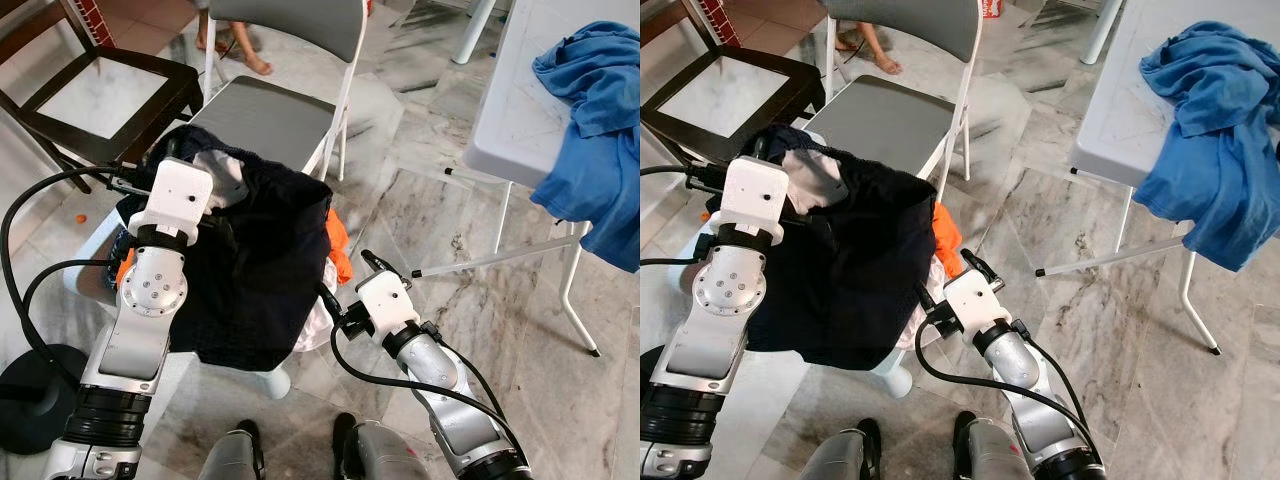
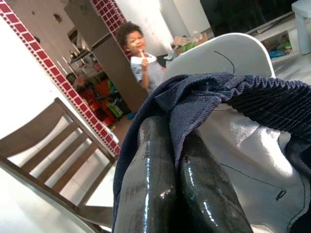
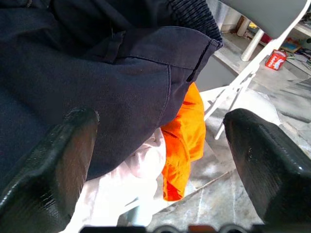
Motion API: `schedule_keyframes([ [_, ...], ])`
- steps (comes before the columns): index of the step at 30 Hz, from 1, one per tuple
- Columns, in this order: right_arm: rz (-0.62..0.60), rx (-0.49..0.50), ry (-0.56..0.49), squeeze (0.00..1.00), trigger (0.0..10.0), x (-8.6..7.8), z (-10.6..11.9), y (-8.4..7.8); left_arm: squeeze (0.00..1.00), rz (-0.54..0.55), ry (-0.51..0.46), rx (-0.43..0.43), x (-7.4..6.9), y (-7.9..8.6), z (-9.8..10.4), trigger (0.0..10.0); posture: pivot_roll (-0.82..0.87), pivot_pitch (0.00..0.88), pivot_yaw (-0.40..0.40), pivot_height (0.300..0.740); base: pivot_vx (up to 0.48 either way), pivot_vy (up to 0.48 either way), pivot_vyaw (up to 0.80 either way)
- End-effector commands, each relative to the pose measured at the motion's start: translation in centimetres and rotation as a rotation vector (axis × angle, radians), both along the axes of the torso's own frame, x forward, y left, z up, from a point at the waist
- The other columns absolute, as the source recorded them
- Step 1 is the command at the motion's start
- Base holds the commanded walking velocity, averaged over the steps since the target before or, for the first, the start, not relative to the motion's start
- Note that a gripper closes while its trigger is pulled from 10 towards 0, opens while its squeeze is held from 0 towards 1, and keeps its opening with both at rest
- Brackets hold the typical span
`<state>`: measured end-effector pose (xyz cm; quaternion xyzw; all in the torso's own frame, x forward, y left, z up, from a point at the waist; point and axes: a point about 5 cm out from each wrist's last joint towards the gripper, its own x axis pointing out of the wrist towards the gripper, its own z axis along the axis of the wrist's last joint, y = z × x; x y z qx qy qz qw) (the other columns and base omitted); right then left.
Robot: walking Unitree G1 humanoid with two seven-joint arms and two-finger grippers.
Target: Hang hanger
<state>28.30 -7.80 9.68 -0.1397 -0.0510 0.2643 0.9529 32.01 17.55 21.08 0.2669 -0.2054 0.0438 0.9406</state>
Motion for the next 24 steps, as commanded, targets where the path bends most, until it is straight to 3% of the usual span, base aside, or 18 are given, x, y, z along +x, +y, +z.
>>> schedule_keyframes([
  [1, 0.001, -0.008, 0.011, 0.00, 10.0, -0.2, -0.5, -0.1, 0.00, -0.016, -0.011, 0.011, -0.1, -0.3, -0.3, 0.0, 0.01, 0.255, -0.037, 0.740, 0.000, 0.000, 0.00],
  [7, 0.005, -0.009, 0.015, 0.00, 10.0, -0.3, -0.6, 0.0, 0.00, -0.033, 0.315, -0.142, 0.4, 0.1, -5.6, 0.0, 0.00, 0.256, -0.037, 0.740, 0.000, 0.000, 0.00],
  [9, 0.005, -0.011, 0.018, 0.00, 10.0, -0.4, -0.6, -0.1, 0.00, 0.005, 0.441, -0.264, 0.1, 0.9, -8.0, 0.0, 0.00, 0.259, -0.036, 0.740, 0.000, 0.000, 0.00],
  [13, 0.003, -0.013, 0.020, 0.00, 10.0, -0.4, -0.7, -0.2, 0.00, 0.032, 0.525, -0.347, -0.2, 1.3, -9.4, 0.0, 0.00, 0.263, -0.041, 0.740, 0.000, 0.000, 0.00],
  [14, 0.002, -0.014, 0.021, 0.00, 10.0, -0.5, -0.7, -0.3, 0.00, 0.061, 0.577, -0.440, -0.5, 1.5, -10.0, 0.2, 0.00, 0.264, -0.041, 0.740, 0.000, 0.000, 0.00],
  [16, 0.002, -0.016, 0.023, 0.00, 10.0, -0.4, -0.8, -0.4, 0.00, 0.065, 0.597, -0.460, -0.6, 1.5, -9.9, 2.8, 0.00, 0.264, -0.041, 0.740, 0.000, 0.000, 0.00],
  [17, 0.000, -0.017, 0.025, 0.00, 10.0, -0.5, -0.8, -0.5, 0.00, 0.063, 0.598, -0.452, -0.8, 1.4, -9.6, 6.9, 0.00, 0.266, -0.042, 0.740, 0.000, 0.000, 0.00],
  [18, 0.000, -0.017, 0.026, 0.00, 10.0, -0.5, -0.9, -0.5, 0.00, 0.057, 0.597, -0.446, -0.9, 1.2, -9.3, 8.4, 0.00, 0.267, -0.042, 0.740, 0.000, 0.000, 0.00],
  [19, 0.000, -0.017, 0.026, 0.00, 10.0, -0.5, -0.9, -0.5, 0.00, 0.057, 0.597, -0.446, -0.9, 1.2, -9.3, 8.4, 0.00, 0.267, -0.042, 0.740, 0.000, 0.000, 0.00],
  [21, 0.000, -0.017, 0.027, 0.00, 10.0, -0.5, -0.9, -0.4, 0.00, 0.049, 0.597, -0.446, -1.2, 0.9, -8.9, 10.0, 0.00, 0.267, -0.042, 0.740, 0.000, 0.000, 0.00],
  [24, 0.004, -0.015, 0.029, 0.00, 10.0, -0.5, -0.9, -0.3, 0.00, 0.025, 0.586, -0.449, -1.5, 0.2, -8.2, 10.0, 0.01, 0.268, -0.041, 0.740, 0.000, 0.000, 0.00],
])
